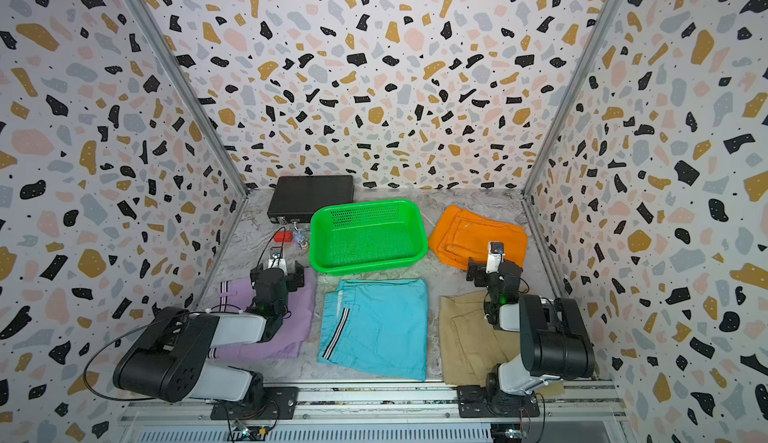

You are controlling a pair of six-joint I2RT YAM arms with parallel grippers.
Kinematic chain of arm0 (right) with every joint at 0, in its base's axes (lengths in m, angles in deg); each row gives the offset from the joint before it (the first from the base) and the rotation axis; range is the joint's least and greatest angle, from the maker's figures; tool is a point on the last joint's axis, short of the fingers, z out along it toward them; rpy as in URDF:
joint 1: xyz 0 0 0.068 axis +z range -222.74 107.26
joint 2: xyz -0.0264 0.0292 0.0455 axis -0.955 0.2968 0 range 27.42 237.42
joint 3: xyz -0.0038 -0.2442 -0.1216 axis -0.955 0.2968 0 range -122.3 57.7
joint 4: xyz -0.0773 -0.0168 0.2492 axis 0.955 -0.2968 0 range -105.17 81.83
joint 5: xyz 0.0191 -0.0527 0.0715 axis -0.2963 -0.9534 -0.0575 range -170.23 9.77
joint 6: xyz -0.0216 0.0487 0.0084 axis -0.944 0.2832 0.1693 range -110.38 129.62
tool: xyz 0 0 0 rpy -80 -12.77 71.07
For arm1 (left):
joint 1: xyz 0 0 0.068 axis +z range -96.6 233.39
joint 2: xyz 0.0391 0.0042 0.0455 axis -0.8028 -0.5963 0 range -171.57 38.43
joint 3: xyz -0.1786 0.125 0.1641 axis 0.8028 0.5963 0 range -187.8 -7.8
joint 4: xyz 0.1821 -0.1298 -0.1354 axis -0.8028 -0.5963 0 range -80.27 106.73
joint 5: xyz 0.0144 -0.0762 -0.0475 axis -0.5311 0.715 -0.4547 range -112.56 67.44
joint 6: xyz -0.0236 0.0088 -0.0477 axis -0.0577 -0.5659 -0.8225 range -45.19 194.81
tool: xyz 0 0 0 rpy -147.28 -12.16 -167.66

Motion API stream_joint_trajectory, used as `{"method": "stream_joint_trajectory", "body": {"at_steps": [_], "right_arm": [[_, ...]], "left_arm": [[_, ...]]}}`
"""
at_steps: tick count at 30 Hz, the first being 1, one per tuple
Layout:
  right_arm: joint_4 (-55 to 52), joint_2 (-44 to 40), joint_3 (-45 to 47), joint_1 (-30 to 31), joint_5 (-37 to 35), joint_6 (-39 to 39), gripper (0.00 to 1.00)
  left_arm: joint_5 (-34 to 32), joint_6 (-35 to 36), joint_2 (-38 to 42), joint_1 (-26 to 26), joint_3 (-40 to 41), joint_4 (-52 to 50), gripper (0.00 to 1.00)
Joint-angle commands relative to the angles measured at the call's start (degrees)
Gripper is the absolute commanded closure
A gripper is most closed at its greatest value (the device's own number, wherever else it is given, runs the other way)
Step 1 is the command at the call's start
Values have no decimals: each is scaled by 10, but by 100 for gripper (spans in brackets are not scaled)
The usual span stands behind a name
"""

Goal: Put the folded long pants in the basket
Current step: Pick up the long pant at the center of the board.

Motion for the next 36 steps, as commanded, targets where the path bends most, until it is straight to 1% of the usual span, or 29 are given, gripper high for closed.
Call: {"method": "stream_joint_trajectory", "body": {"at_steps": [1,11,13,15,20,23,24,25,26,27,28,29,30,31,32,33,34,35,36], "right_arm": [[12,-1,4,2,2,4,0],[8,-3,4,7,-3,3,0],[6,-3,2,8,-6,2,0],[-2,-3,-2,10,-12,1,0],[-14,-4,-8,16,-24,-2,0],[-10,-7,-5,18,-33,-1,0],[-28,-18,-10,23,-68,6,0],[-73,-35,-23,26,-88,9,0],[-144,-52,-55,26,-85,8,0],[-250,-64,-109,27,-87,10,0],[-370,-63,-175,27,-104,30,0],[-446,-58,-230,26,-125,79,0],[-510,-49,-286,25,-108,108,0],[-532,-41,-321,25,-49,127,0],[-547,-35,-346,25,2,147,0],[-568,-28,-371,26,54,179,0],[-601,-23,-391,30,89,212,0],[-621,-19,-401,34,118,236,0],[-641,-14,-409,40,151,256,0]], "left_arm": [[-2,-7,2,0,-7,19,0],[6,-11,2,8,-11,13,0],[32,-26,4,29,-19,-8,0],[47,-34,11,38,-23,-26,0],[44,-33,12,37,-20,-23,0],[2,-15,27,9,-13,-15,0],[-4,-12,32,1,-4,-6,0],[-5,-6,34,-2,7,17,0],[-26,3,36,-9,8,37,0],[-107,15,53,-31,-14,13,0],[-171,12,86,-55,-57,-81,0],[-182,-2,115,-61,-103,-184,0],[-172,-44,141,-61,-160,-314,0],[-158,-70,153,-58,-201,-388,0],[-140,-78,159,-58,-225,-426,0],[-108,-76,165,-58,-244,-455,0],[-86,-71,174,-58,-260,-491,0],[-81,-81,183,-58,-269,-526,0],[-92,-94,193,-59,-273,-555,0]]}}
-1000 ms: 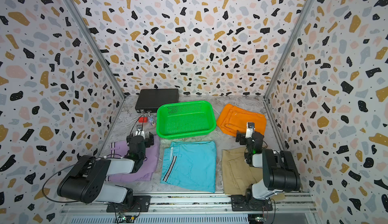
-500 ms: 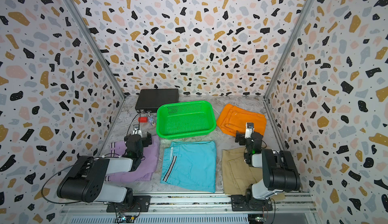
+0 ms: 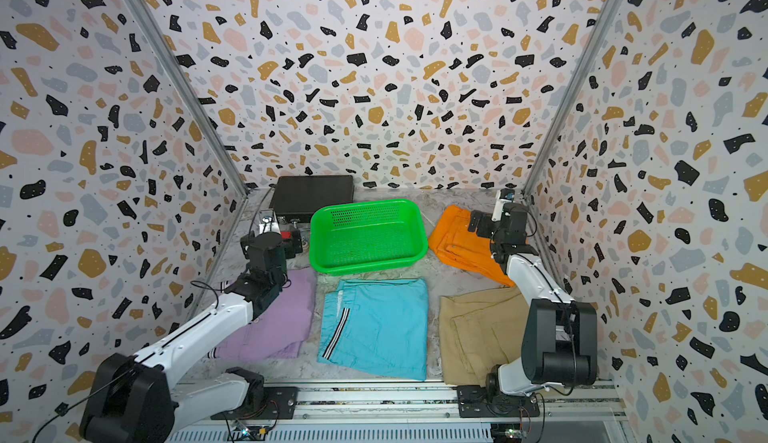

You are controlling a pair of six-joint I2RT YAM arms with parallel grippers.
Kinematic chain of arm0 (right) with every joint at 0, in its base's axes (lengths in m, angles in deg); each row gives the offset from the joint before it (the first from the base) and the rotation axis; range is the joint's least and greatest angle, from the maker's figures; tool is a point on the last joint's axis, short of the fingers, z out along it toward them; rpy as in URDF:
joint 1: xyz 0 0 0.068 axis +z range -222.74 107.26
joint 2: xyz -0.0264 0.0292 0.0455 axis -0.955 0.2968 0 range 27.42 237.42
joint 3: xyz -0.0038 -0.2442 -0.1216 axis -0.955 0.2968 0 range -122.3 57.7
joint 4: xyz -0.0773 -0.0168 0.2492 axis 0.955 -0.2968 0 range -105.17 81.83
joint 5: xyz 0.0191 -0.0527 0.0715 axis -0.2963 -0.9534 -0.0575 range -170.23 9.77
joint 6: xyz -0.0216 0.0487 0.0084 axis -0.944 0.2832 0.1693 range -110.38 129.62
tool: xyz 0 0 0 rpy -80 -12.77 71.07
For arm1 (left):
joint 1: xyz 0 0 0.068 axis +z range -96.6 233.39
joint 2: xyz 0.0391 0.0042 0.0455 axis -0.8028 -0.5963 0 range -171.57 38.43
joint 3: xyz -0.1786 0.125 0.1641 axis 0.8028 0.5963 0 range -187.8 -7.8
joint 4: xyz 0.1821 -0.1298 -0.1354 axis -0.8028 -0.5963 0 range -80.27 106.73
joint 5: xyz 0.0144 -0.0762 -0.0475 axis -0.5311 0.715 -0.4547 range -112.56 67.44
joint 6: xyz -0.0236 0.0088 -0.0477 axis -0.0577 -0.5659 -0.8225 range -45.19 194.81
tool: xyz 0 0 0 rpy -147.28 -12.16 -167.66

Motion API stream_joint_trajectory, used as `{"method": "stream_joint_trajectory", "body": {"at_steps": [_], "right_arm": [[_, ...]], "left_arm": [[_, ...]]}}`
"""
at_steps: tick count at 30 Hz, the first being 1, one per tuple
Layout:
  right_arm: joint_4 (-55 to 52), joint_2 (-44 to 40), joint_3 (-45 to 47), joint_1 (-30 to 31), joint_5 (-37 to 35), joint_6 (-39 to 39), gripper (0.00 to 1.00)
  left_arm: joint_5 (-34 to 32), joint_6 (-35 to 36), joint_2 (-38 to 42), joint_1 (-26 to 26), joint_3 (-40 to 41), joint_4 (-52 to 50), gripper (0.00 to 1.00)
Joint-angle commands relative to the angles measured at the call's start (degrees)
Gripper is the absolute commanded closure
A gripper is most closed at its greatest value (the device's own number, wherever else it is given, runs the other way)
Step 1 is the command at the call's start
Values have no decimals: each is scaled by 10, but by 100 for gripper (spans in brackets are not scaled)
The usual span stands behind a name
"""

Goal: Put the folded long pants in the basket
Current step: Pick up the long pant at the center of the board.

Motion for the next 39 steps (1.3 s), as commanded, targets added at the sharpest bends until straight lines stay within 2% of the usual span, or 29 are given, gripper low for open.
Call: {"method": "stream_joint_trajectory", "body": {"at_steps": [1,2,3,4,5,6,7,8,9,10,12,14,16,18,19,22,25,29,33,36,39], "right_arm": [[-181,11,-11,24,146,105,0],[-214,3,-8,43,139,67,0],[-259,-21,33,86,-33,1,0],[-154,-51,146,113,-217,-17,0],[-183,-86,159,63,-180,44,1],[-43,-126,212,24,-38,64,0],[-27,-130,203,36,1,67,0],[-90,-104,147,78,-37,64,0],[-154,-53,85,120,-38,43,0],[-181,-18,52,138,-18,42,0],[-201,6,46,164,9,69,0],[-191,-36,84,180,14,83,0],[-241,-111,99,194,-13,73,0],[-302,-176,105,197,-8,73,0],[-341,-202,99,197,3,76,0],[-434,-257,93,203,76,103,1],[-509,-281,96,207,146,122,0],[-593,-281,90,209,195,117,1],[-620,-250,99,209,256,114,1],[-573,-224,125,210,298,123,1],[-534,-177,143,210,308,125,0]], "left_arm": [[-55,-9,29,-22,-3,-173,0],[-157,62,34,-48,25,-109,0],[-224,132,45,-55,45,-44,0],[-174,100,68,-40,7,-171,0],[-149,50,89,-30,-30,-273,0],[-144,38,115,-24,-36,-284,0],[-122,41,141,-18,-19,-247,0],[-74,35,156,-10,-10,-240,0],[-10,30,160,3,-3,-207,0],[24,24,151,11,-7,-204,0],[62,3,109,25,-44,-251,0],[81,-27,67,26,-77,-307,0],[124,-52,37,26,-104,-340,0],[131,-79,34,26,-110,-344,0],[133,-93,38,28,-105,-337,0],[207,-107,45,36,-101,-330,0],[287,-123,30,36,-101,-325,0],[379,-163,-10,40,-118,-372,0],[523,-240,-10,40,-119,-434,0],[572,-295,42,39,-88,-441,0],[595,-314,94,37,-67,-469,0]]}}
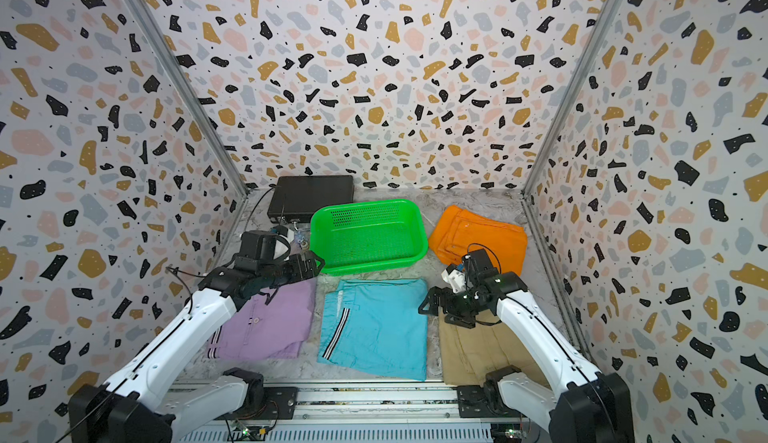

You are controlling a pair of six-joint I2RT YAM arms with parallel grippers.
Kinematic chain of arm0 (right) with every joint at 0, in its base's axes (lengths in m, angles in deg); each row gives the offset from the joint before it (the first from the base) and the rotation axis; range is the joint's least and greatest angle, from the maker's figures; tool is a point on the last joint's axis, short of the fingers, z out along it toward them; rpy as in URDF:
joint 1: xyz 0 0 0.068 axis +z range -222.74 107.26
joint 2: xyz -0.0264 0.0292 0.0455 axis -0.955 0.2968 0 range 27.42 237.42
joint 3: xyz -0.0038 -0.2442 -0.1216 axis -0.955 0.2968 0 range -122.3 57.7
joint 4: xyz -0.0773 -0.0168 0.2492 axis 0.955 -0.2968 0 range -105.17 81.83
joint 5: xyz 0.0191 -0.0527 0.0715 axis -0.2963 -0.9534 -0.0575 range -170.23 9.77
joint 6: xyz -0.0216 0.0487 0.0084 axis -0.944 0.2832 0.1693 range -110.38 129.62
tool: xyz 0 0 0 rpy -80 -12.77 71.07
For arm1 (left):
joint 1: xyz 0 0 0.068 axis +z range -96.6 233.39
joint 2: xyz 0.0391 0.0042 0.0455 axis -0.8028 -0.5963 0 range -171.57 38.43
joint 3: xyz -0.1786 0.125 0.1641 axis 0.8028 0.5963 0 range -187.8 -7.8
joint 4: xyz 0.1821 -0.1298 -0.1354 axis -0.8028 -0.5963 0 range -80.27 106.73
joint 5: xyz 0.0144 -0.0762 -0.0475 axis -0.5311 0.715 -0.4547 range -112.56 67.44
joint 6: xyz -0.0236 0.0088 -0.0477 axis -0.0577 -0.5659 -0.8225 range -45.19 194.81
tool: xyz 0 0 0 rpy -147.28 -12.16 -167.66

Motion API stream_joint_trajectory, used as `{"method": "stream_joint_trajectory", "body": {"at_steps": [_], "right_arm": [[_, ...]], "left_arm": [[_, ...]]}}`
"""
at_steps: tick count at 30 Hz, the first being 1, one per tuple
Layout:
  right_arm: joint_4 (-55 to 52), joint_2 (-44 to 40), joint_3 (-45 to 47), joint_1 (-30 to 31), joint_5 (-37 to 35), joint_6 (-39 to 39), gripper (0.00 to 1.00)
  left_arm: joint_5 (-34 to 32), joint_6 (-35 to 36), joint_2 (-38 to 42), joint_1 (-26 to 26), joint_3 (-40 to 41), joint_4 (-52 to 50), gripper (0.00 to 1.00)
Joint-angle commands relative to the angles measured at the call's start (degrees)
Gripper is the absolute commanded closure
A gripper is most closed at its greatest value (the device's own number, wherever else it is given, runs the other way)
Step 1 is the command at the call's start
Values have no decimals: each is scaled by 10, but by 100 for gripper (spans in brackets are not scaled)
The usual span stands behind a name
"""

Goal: Put the folded long pants in the basket
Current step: Pick up the long pant at the center of the board.

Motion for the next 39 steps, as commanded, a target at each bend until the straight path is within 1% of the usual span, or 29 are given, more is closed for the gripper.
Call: {"method": "stream_joint_trajectory", "body": {"at_steps": [1,4,6,7,10,13,16,18,19,20,21,23,25,26,27,30,33,36,39], "right_arm": [[33,46,18,4,46,7,1],[70,93,27,4,48,8,1],[83,126,18,4,42,0,2],[87,141,12,4,37,-5,2],[116,192,-3,5,36,-5,3],[146,237,-18,13,37,11,7],[157,266,-37,26,16,10,9],[170,280,-47,36,-1,12,12],[175,287,-51,39,-7,12,15],[179,298,-55,42,-11,14,23],[181,308,-59,45,-12,14,35],[182,317,-63,48,-21,11,74],[177,310,-60,49,-43,13,92],[175,306,-59,49,-52,12,96],[168,300,-59,49,-65,8,100],[148,285,-58,49,-91,-6,100],[149,272,-51,49,-96,-13,100],[152,270,-49,49,-95,-11,100],[146,273,-54,49,-100,-15,100]], "left_arm": [[78,-52,52,-1,20,-49,0],[123,-56,67,-1,47,-90,0],[166,-65,73,-1,77,-92,0],[176,-70,78,-1,91,-89,0],[181,-81,92,-1,125,-79,0],[204,-75,89,0,132,-76,0],[224,-73,84,-1,140,-63,0],[233,-82,78,-1,155,-34,0],[233,-87,73,-1,164,-23,0],[236,-93,66,-1,172,-9,0],[240,-97,58,-1,180,3,0],[239,-102,43,-1,190,16,0],[237,-109,33,-1,199,29,0],[235,-112,29,-2,204,36,0],[233,-113,26,-3,208,43,0],[223,-123,15,-10,223,73,0],[216,-127,-6,-25,228,99,0],[186,-116,-35,-41,225,100,0],[141,-108,-55,-50,224,100,0]]}}
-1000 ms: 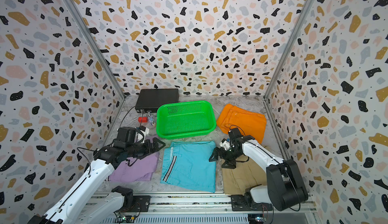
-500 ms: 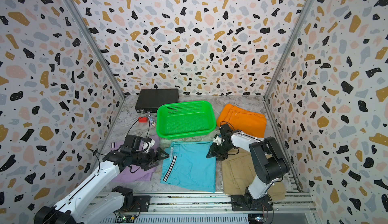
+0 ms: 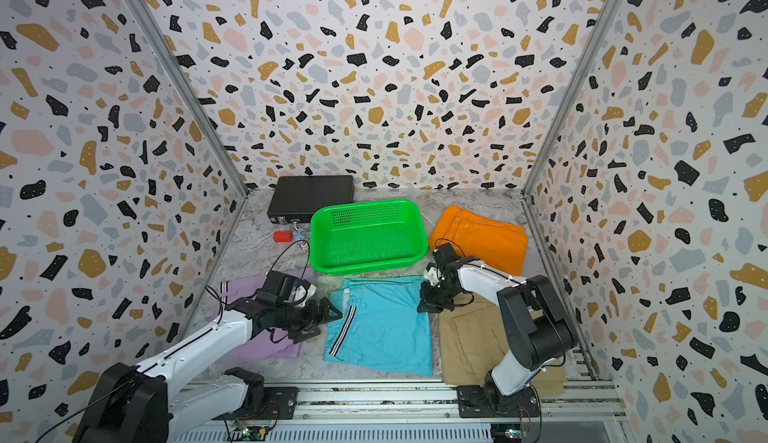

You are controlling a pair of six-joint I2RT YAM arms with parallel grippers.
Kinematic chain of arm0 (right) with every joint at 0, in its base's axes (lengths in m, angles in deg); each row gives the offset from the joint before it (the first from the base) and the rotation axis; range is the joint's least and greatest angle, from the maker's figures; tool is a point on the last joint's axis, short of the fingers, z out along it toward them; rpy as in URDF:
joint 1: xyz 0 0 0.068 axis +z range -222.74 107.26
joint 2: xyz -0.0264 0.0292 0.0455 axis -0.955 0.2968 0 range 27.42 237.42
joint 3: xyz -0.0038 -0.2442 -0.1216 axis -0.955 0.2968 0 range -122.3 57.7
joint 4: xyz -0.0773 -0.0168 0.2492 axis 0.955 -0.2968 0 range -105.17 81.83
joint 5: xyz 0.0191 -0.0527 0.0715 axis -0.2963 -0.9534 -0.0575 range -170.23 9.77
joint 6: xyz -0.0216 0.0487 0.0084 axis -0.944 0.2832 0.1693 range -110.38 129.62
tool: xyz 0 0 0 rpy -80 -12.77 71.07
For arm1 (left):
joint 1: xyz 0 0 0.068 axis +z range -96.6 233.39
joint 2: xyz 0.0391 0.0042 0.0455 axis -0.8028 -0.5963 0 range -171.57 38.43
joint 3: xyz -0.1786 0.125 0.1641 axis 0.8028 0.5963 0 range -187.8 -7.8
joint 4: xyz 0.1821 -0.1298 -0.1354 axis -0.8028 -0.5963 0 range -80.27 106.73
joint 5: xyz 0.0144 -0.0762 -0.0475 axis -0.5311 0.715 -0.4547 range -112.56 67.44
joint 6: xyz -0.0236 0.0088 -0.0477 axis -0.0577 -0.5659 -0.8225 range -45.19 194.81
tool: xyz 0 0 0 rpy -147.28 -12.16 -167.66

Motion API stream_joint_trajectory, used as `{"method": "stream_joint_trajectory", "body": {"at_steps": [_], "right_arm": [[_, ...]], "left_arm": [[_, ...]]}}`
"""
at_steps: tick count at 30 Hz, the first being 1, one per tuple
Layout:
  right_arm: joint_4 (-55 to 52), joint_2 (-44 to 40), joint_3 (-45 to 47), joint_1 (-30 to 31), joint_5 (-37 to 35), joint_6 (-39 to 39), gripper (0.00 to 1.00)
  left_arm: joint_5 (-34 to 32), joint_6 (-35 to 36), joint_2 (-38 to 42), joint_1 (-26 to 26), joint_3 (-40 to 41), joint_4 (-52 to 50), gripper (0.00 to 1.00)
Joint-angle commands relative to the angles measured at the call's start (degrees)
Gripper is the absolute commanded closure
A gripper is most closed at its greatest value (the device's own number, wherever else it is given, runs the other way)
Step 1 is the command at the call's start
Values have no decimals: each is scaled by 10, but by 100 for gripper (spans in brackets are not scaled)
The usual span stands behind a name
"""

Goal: Put the folded long pants in the basket
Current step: Pick up the long pant at the center of the board.

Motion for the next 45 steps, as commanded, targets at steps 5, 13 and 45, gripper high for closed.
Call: {"method": "stream_joint_trajectory", "body": {"at_steps": [5,13,45], "right_arm": [[-26,-13,-11,1,-24,-17,100],[-33,6,-28,9,-15,-26,100],[-387,-201,-314,34,-42,-27,100]], "left_arm": [[-81,17,-51,-26,2,55,0],[-89,11,-161,-117,-11,157,5],[-165,39,102,-160,-316,-307,100]]}}
